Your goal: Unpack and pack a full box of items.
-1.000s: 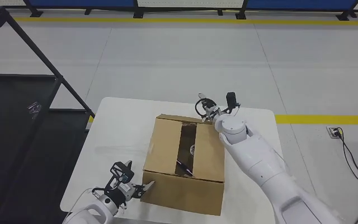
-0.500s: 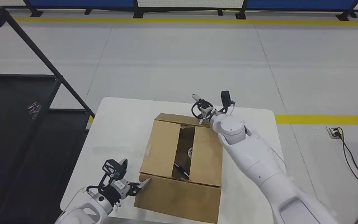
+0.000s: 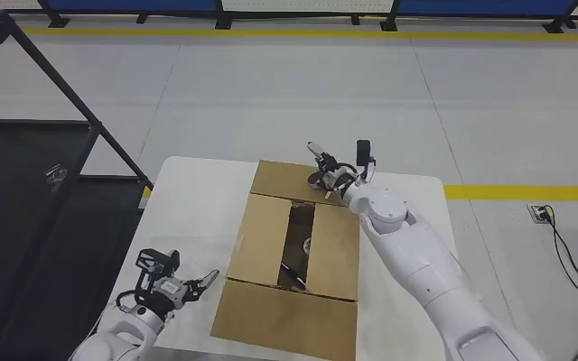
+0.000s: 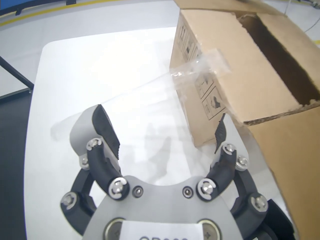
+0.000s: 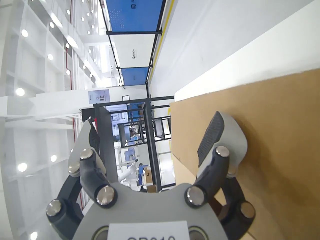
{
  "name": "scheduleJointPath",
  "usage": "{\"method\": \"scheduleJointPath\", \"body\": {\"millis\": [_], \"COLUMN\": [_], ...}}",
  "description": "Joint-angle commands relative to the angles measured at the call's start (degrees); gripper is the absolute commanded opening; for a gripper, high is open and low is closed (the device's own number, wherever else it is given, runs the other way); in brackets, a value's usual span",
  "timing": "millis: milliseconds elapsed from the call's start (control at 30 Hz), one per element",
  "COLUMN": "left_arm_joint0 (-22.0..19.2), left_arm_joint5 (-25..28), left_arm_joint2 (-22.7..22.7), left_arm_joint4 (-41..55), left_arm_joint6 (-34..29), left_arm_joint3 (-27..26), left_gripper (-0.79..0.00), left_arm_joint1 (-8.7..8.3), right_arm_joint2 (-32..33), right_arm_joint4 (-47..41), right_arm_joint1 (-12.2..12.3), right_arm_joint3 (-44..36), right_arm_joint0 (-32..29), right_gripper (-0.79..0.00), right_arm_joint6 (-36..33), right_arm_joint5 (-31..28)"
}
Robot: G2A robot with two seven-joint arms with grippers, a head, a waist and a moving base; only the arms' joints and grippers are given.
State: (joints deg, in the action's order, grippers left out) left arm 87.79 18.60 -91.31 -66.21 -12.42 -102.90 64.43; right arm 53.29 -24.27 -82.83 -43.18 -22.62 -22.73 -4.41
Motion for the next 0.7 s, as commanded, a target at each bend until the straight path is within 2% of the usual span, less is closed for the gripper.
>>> {"method": "scheduleJointPath", "body": {"millis": [0,133,200,500,667], "left_arm_joint0": [-1.29,-3.09,-3.6,-3.93,-3.84], "left_arm_joint5": [-1.0,-1.95,-2.02,-1.44,-1.61], "left_arm_joint2": [2.01,4.68,5.52,7.58,8.1], "left_arm_joint4": [-1.28,-2.67,-3.07,-4.97,-5.23], "left_arm_joint6": [-0.04,-0.1,-0.08,0.17,0.12], "left_arm_joint3": [1.33,2.86,3.12,2.63,2.24], "left_gripper": [0.0,0.0,0.0,0.0,0.0], "left_arm_joint1": [0.18,0.46,0.54,0.66,0.72], "right_arm_joint2": [0.94,2.79,4.49,4.51,4.95], "right_arm_joint4": [0.99,4.53,6.08,6.24,9.97], "right_arm_joint1": [0.54,2.01,2.73,2.77,3.91], "right_arm_joint3": [-2.4,-8.92,-11.02,-11.87,-14.81], "right_arm_joint0": [-1.01,-4.02,-5.53,-6.21,-8.04], "right_gripper": [0.0,0.0,0.0,0.0,0.0], "right_arm_joint6": [-1.88,-6.69,-4.8,-5.03,-15.14], "right_arm_joint5": [-0.94,-1.47,0.33,-0.16,-1.71]}}
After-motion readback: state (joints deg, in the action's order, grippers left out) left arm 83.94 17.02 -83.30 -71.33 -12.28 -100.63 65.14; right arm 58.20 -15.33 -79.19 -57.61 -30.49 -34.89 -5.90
